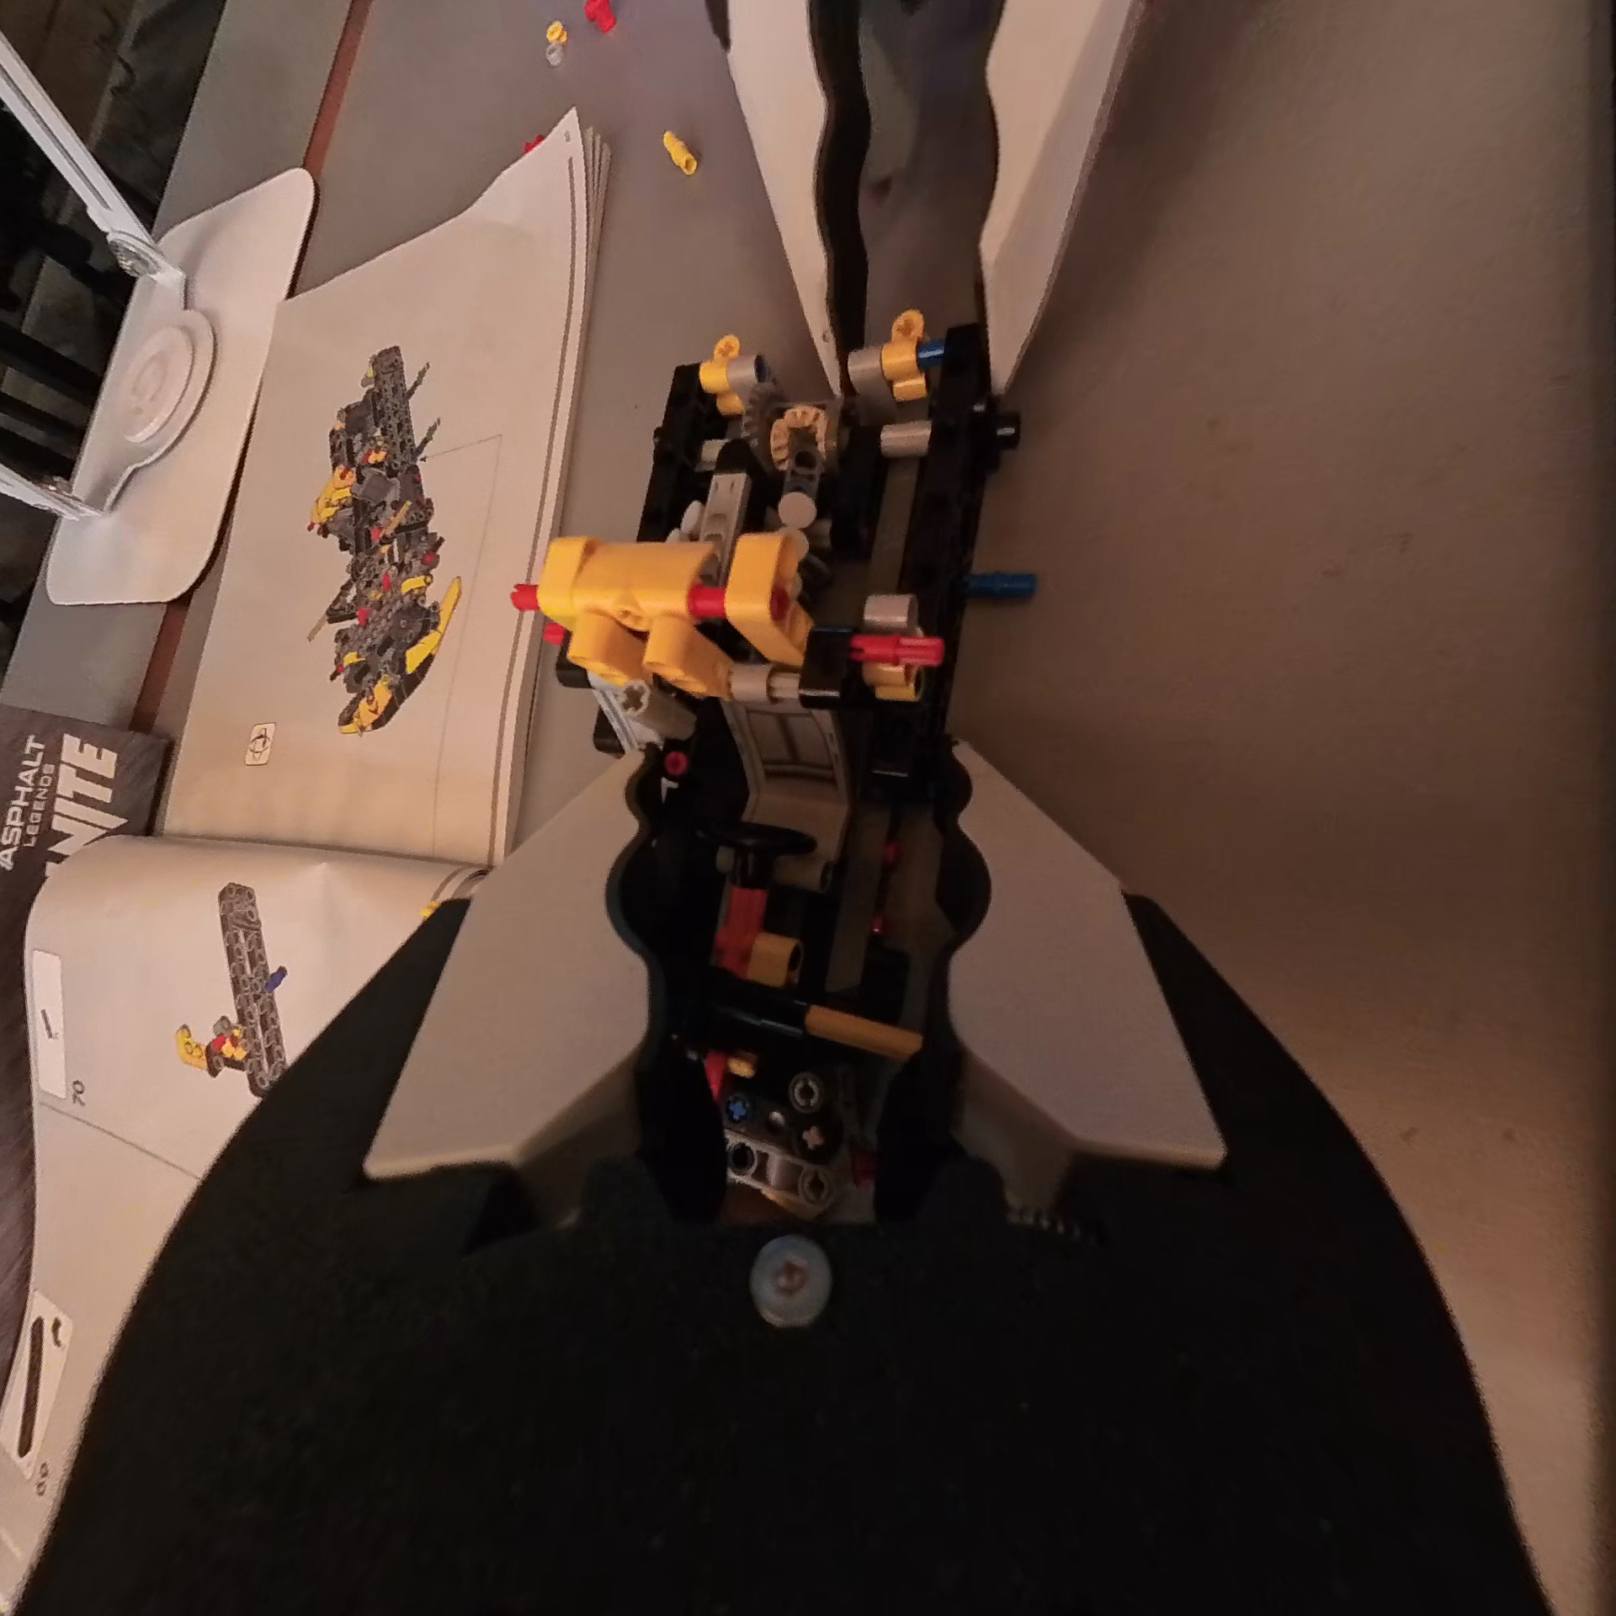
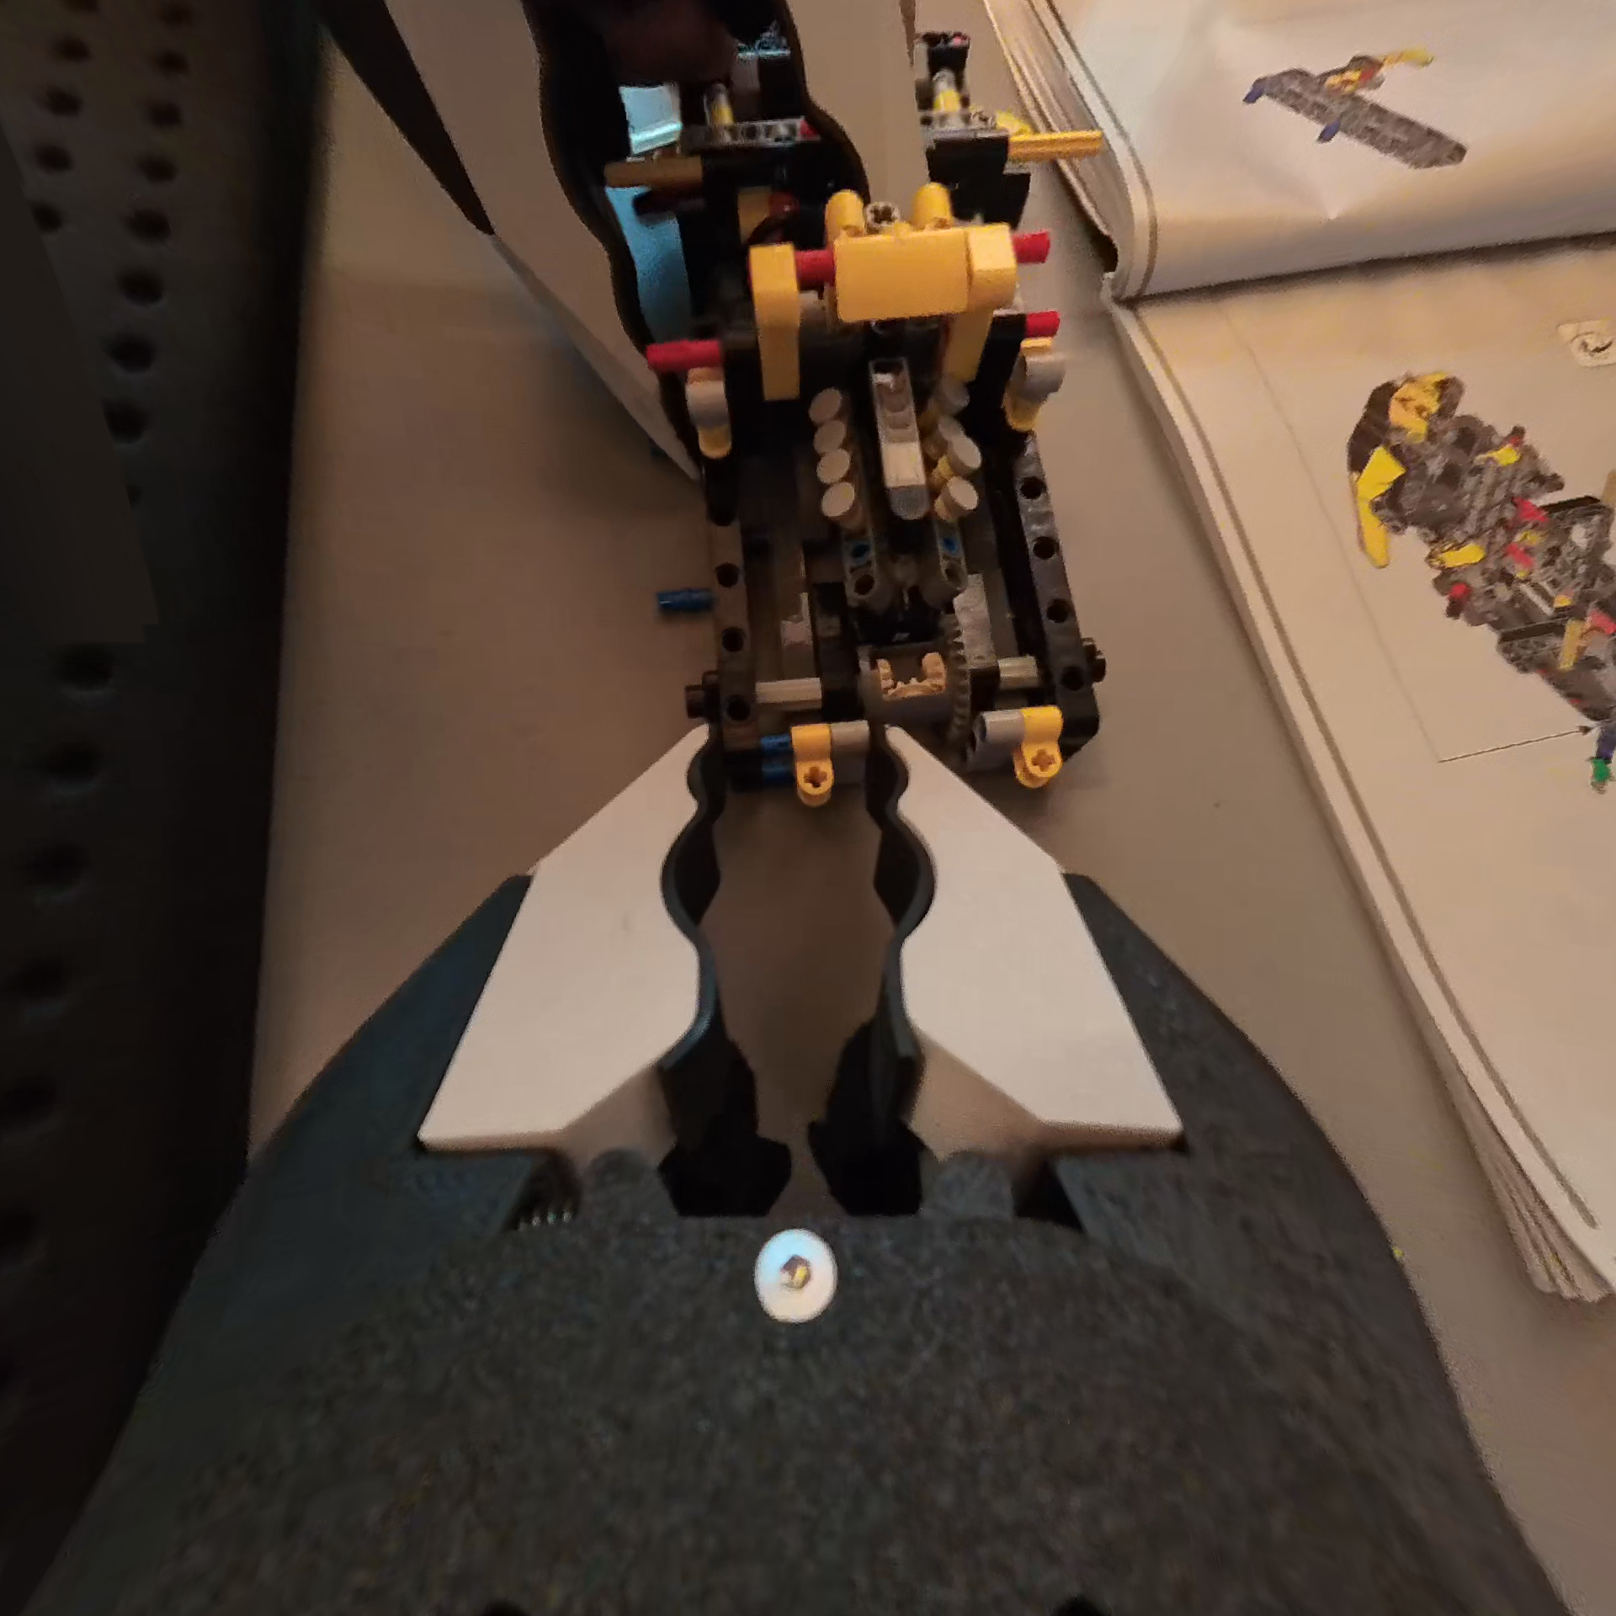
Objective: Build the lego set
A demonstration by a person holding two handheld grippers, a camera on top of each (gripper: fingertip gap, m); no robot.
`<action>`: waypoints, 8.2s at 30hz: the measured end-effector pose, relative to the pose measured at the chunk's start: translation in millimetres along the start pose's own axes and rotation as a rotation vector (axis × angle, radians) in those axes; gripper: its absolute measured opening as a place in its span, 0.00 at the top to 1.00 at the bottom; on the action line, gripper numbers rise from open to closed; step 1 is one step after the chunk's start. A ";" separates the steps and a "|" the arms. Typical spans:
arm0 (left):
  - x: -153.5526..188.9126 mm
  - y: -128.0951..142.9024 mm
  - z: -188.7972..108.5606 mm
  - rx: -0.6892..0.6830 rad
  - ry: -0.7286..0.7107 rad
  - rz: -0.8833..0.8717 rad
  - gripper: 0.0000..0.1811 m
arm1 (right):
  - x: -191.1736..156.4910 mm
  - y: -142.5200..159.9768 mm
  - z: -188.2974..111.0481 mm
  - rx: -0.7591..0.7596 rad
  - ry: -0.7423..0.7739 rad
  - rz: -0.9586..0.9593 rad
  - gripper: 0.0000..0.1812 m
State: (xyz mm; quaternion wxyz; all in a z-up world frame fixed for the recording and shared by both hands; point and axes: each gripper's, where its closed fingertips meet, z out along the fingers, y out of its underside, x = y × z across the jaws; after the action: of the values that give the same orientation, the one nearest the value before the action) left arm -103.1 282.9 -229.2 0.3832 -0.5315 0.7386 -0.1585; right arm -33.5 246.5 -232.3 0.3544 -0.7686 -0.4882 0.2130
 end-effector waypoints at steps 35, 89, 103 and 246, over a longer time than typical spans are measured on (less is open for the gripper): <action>-2.0 1.3 0.0 -0.005 -0.016 -0.009 0.65 | 3.2 -4.4 -3.1 0.040 -0.117 -0.042 0.83; -3.5 0.2 0.7 0.000 -0.035 0.003 0.66 | 2.6 2.9 1.9 -0.054 -0.060 -0.007 0.76; -5.7 -1.3 0.8 0.002 -0.075 0.033 0.65 | 8.4 7.0 3.6 -0.030 -0.022 -0.085 0.82; -23.0 78.0 -37.6 -0.023 0.375 -0.184 0.54 | 35.7 -38.2 56.8 -0.246 0.022 -0.202 0.47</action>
State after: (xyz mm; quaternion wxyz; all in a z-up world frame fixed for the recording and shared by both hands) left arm -179.2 327.3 -245.4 0.2166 -0.5622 0.7472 -0.2806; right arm -79.2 308.2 -240.2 0.2822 -0.7555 -0.5816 0.1066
